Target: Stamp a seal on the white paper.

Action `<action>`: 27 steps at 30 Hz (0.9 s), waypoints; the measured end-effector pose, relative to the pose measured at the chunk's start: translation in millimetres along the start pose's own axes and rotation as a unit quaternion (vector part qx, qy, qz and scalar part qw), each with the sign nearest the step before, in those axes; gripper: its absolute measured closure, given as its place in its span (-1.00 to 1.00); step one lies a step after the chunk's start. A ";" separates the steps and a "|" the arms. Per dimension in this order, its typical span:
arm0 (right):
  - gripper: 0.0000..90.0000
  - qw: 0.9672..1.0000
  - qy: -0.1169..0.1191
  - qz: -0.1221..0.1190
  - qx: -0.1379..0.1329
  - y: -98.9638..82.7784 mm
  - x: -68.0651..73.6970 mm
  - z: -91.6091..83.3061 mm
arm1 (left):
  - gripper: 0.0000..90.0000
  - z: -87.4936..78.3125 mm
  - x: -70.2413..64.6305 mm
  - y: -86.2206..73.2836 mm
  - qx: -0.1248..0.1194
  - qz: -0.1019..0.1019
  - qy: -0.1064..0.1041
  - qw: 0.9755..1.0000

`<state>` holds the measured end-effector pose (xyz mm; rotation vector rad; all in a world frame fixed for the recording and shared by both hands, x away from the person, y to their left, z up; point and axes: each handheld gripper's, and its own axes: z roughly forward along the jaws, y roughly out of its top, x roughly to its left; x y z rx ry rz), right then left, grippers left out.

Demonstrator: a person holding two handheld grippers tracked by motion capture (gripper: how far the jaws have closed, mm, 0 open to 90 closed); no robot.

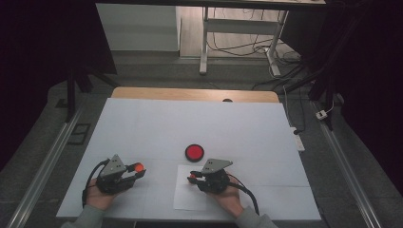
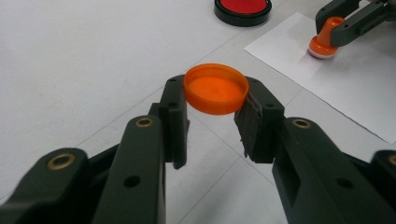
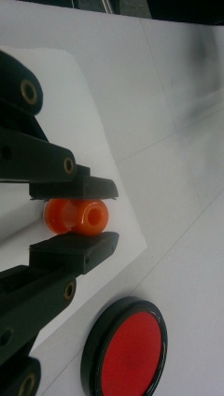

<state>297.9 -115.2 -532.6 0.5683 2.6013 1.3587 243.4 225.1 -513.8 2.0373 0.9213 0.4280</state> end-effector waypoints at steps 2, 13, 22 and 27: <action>0.60 1.000 0.000 0.000 -0.001 -0.4 -0.2 0.0 | 0.43 0.1 0.0 0.0 0.000 0.000 0.000 1.000; 0.61 1.000 -0.002 -0.018 0.007 -1.8 1.0 0.6 | 0.43 0.8 0.3 -0.4 0.002 0.000 0.000 1.000; 0.61 0.999 -0.016 -0.041 0.004 -3.6 6.2 1.3 | 0.43 0.6 0.3 -0.4 0.001 -0.001 -0.001 1.000; 0.62 0.999 -0.019 -0.048 0.004 -4.0 7.5 1.6 | 0.43 0.9 0.2 -0.4 0.002 -0.001 0.000 1.000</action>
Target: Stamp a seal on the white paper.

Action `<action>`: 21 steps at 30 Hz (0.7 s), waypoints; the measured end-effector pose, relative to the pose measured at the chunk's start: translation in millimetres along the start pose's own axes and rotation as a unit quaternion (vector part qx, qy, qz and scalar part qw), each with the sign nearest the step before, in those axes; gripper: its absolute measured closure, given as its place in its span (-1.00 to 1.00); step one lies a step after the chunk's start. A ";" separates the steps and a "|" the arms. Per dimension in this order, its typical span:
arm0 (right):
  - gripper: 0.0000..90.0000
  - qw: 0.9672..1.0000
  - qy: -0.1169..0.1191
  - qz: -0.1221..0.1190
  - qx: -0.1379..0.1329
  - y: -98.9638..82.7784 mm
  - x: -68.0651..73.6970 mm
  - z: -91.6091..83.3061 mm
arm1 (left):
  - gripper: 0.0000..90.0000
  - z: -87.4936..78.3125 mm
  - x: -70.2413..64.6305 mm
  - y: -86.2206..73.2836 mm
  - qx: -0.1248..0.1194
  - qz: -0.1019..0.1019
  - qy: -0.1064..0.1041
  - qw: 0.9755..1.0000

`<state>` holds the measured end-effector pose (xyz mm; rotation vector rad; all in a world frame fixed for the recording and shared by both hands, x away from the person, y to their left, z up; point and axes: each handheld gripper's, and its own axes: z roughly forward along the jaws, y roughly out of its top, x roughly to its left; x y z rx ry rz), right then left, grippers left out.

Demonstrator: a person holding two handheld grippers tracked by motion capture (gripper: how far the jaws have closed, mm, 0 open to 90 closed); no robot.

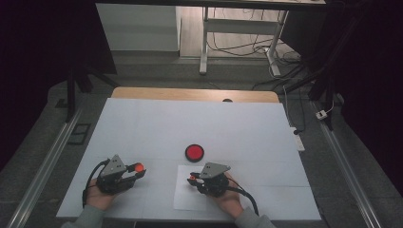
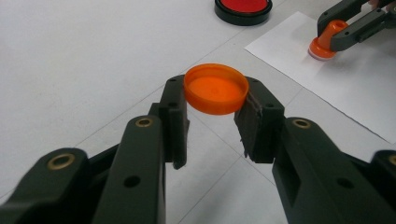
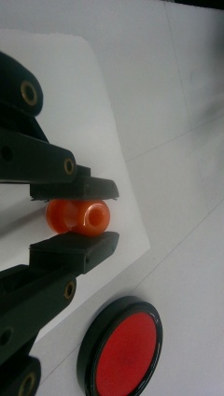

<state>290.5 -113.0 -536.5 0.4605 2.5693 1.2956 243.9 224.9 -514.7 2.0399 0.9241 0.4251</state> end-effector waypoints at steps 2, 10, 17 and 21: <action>0.62 1.000 0.000 -0.001 0.000 -0.1 0.1 0.0 | 0.43 -0.1 0.2 0.0 0.000 -0.001 0.000 1.000; 0.62 1.000 0.001 0.000 0.000 -0.3 -0.1 0.3 | 0.43 -0.9 0.0 0.1 -0.002 -0.001 0.000 1.000; 0.62 1.000 0.001 0.001 0.000 -0.6 -0.1 0.3 | 0.43 -1.0 0.1 0.2 -0.003 -0.001 0.001 1.000; 0.62 1.000 0.003 0.002 -0.001 -0.6 -0.7 0.4 | 0.43 -1.4 0.2 0.2 -0.004 -0.001 0.002 1.000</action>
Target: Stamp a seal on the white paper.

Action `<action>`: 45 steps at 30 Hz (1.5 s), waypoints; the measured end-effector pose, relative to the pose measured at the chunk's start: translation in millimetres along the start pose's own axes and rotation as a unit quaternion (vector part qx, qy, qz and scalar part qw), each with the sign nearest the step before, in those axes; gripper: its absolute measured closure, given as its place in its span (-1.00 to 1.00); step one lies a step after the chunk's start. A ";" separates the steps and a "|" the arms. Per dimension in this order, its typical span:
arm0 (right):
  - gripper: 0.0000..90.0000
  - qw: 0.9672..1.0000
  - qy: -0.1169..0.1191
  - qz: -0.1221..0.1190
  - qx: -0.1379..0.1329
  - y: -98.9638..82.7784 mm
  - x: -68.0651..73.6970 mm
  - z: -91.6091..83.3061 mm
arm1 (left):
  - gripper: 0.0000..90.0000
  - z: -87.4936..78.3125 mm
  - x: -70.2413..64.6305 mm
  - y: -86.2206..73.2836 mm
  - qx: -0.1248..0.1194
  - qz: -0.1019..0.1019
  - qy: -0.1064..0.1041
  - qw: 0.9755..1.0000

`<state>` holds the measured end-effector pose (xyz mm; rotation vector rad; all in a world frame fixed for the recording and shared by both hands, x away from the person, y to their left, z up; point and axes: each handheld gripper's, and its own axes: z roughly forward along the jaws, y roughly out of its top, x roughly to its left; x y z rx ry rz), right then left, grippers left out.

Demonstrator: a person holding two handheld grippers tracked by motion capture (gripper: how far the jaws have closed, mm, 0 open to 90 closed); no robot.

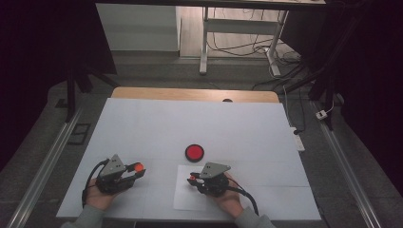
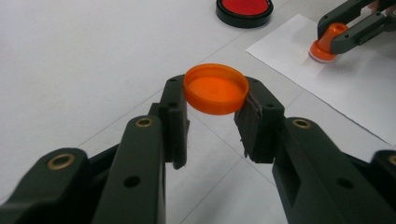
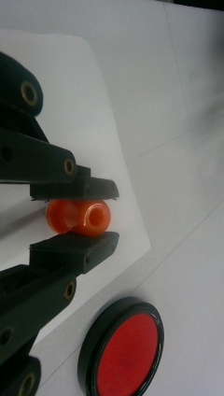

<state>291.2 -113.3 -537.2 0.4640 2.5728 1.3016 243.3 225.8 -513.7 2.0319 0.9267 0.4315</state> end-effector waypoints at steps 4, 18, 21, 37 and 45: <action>0.62 1.000 0.000 0.001 0.000 -0.1 -0.1 0.0 | 0.43 0.0 -0.1 0.1 0.000 0.000 0.000 1.000; 0.62 1.000 0.000 0.000 -0.001 -0.3 0.3 -0.1 | 0.43 -0.6 -0.2 0.2 -0.001 0.000 0.001 1.000; 0.62 1.000 0.000 0.000 -0.001 -0.3 0.3 0.0 | 0.43 -0.4 -0.2 0.2 -0.001 0.000 0.001 1.000; 0.61 0.995 0.008 0.061 -0.074 10.7 -12.4 -22.9 | 0.43 0.3 -0.2 0.5 0.000 0.002 0.000 1.000; 0.60 0.993 0.009 0.077 -0.092 13.3 -19.2 -35.9 | 0.43 -0.5 -0.4 0.7 -0.001 0.003 0.000 1.000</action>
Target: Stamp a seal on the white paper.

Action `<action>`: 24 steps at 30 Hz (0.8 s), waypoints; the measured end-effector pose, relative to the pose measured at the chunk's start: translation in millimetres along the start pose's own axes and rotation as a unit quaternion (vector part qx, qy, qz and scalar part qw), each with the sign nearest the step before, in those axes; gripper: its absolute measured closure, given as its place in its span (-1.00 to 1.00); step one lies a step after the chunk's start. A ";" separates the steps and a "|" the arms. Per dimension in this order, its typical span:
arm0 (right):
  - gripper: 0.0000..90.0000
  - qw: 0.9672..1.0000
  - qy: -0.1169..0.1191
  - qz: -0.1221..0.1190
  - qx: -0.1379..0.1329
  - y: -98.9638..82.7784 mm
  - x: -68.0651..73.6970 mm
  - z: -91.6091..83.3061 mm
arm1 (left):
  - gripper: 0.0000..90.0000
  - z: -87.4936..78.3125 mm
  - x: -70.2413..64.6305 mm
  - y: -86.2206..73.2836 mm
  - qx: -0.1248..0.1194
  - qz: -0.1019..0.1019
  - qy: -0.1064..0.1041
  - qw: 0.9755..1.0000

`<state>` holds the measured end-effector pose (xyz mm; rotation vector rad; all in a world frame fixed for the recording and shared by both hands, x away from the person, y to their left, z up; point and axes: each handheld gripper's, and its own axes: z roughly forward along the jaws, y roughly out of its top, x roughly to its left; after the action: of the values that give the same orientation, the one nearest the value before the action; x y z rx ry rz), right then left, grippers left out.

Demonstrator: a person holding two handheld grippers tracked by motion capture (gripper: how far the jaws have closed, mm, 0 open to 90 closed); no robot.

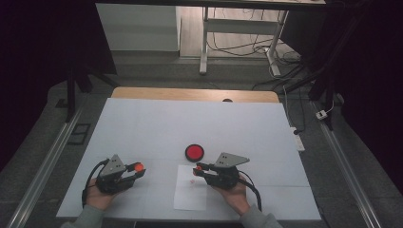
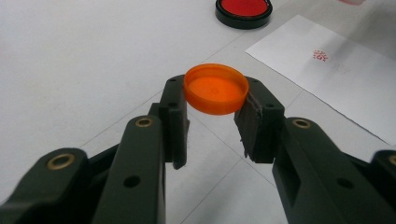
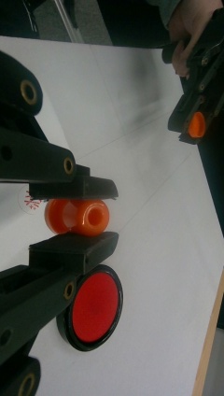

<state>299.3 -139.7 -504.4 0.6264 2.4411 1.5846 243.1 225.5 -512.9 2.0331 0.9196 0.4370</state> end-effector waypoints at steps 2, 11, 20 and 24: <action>0.61 1.000 0.001 0.001 0.001 0.4 -0.5 -1.1 | 0.43 0.2 -0.3 0.0 0.000 0.000 0.000 1.000; 0.60 1.000 -0.003 0.006 -0.021 6.2 -2.6 -12.8 | 0.43 0.1 -0.5 -0.1 0.000 0.001 0.000 1.000; 0.60 0.999 -0.016 0.010 -0.043 14.7 -9.5 -29.0 | 0.43 0.5 -0.4 -0.3 0.002 0.002 0.001 1.000; 0.60 0.999 -0.019 0.012 -0.046 15.9 -11.6 -32.1 | 0.43 0.3 -0.9 -0.3 0.001 0.003 0.001 1.000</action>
<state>302.3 -165.9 -477.6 0.6653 2.3263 1.6682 242.6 224.8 -513.3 2.0383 0.9169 0.4407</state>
